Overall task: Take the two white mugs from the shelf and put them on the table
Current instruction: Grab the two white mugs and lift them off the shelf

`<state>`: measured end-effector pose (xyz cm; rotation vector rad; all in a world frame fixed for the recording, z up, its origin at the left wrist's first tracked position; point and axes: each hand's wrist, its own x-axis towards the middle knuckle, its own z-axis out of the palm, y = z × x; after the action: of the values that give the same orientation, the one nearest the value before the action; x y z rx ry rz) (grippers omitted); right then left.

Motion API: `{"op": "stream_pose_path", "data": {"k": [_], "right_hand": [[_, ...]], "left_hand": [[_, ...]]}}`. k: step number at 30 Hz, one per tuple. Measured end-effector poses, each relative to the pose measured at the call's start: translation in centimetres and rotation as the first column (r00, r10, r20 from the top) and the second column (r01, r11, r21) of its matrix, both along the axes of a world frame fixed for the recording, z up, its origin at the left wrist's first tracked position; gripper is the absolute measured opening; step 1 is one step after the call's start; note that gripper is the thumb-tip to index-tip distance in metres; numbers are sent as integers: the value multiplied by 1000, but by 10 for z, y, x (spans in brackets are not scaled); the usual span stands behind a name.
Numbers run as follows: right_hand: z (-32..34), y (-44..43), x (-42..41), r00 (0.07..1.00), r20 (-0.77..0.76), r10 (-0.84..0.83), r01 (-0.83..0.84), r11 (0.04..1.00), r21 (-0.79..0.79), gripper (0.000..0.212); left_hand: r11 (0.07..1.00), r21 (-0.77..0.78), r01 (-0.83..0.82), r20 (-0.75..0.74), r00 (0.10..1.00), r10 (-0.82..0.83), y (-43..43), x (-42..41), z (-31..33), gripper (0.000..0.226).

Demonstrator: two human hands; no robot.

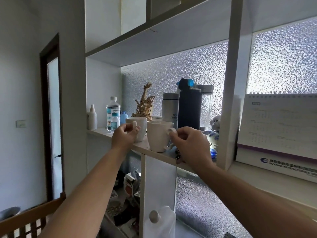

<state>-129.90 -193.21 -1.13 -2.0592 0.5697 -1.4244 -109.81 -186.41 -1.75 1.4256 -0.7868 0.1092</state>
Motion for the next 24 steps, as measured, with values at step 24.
{"op": "stream_pose_path", "data": {"k": [24], "right_hand": [[11, -1, -5, 998, -32, 55, -53, 996, 71, 18]], "left_hand": [[976, -17, 218, 11, 976, -218, 25, -9, -2, 19]]}}
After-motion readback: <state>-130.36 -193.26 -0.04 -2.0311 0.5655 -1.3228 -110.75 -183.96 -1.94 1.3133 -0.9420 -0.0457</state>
